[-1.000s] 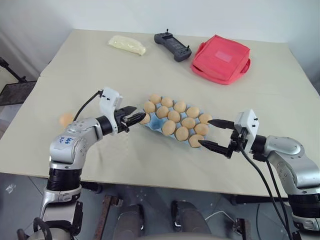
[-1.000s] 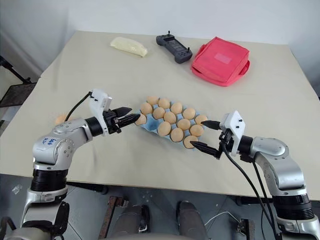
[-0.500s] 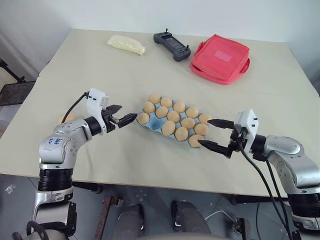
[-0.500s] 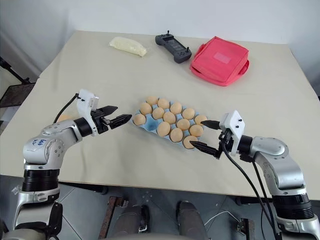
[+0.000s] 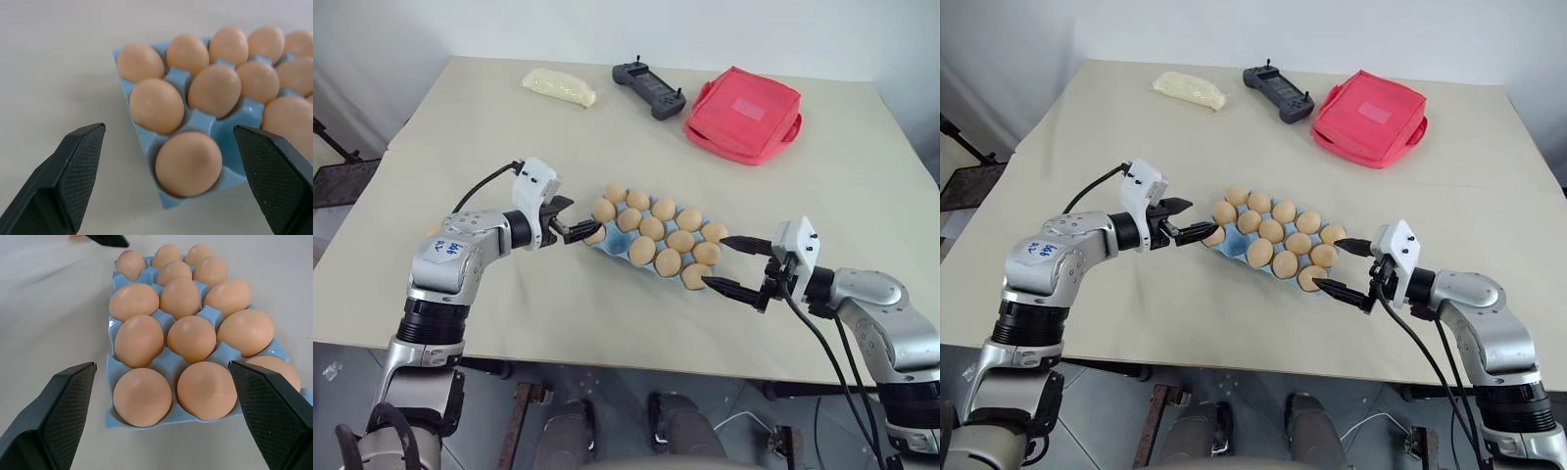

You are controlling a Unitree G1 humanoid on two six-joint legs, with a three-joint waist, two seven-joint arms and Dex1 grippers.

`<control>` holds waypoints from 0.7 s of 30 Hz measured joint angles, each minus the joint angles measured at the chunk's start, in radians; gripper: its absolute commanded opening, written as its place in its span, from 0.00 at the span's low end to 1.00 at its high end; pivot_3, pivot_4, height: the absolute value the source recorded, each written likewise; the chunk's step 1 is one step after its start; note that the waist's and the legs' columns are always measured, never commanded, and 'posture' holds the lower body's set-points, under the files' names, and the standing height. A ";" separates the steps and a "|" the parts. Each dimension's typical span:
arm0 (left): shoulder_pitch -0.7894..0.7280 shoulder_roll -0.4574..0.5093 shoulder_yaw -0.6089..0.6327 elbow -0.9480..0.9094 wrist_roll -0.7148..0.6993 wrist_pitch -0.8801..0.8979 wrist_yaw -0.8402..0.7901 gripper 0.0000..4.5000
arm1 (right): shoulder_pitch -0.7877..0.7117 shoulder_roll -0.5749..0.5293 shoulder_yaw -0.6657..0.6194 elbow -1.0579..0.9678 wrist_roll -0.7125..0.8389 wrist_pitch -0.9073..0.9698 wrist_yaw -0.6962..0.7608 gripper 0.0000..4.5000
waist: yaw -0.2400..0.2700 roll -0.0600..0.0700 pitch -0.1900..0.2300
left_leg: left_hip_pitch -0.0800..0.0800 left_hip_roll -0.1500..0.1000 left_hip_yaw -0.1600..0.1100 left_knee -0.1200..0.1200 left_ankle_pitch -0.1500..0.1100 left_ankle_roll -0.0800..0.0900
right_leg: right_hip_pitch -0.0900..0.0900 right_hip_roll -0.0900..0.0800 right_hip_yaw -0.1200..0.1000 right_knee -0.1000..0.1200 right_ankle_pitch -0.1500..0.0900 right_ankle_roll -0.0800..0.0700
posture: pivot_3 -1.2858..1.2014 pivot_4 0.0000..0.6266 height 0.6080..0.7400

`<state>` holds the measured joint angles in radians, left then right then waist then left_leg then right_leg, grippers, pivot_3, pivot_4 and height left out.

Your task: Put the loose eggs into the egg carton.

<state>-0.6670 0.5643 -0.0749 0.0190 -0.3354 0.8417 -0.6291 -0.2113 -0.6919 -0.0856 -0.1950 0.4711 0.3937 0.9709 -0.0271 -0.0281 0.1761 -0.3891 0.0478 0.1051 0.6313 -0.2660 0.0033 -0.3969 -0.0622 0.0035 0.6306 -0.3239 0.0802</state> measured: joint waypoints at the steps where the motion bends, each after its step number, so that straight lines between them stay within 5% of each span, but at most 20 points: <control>1: -0.009 0.007 -0.023 0.006 0.012 0.010 -0.006 0.99 | 0.000 0.000 0.000 0.000 0.000 0.000 -0.002 1.00 | 0.001 0.000 0.000 | 0.000 0.000 0.000 0.000 0.000 0.000 | 0.000 0.000 0.000 0.000 0.000 0.000 | 0.52 0.24 1.00; 19: -0.088 -0.008 -0.096 0.069 0.095 0.035 -0.027 0.99 | 0.008 0.001 0.000 -0.004 0.000 0.000 -0.025 1.00 | 0.002 0.000 0.000 | 0.000 0.000 0.000 0.002 0.000 0.000 | 0.000 0.000 0.000 0.001 0.000 0.000 | 0.52 0.24 1.00; 21: -0.088 -0.013 -0.099 0.070 0.100 0.032 -0.028 0.90 | 0.008 0.002 0.000 -0.004 0.000 0.000 -0.026 1.00 | 0.002 0.000 0.000 | 0.000 0.000 0.000 0.002 0.000 0.000 | 0.000 0.000 0.000 0.002 0.000 0.000 | 0.52 0.24 1.00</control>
<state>-0.7547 0.5515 -0.1736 0.0891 -0.2358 0.8737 -0.6567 -0.2037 -0.6903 -0.0855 -0.1992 0.4713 0.3937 0.9452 -0.0254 -0.0281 0.1762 -0.3893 0.0476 0.1051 0.6329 -0.2658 0.0038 -0.3970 -0.0623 0.0037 0.6324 -0.3239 0.0803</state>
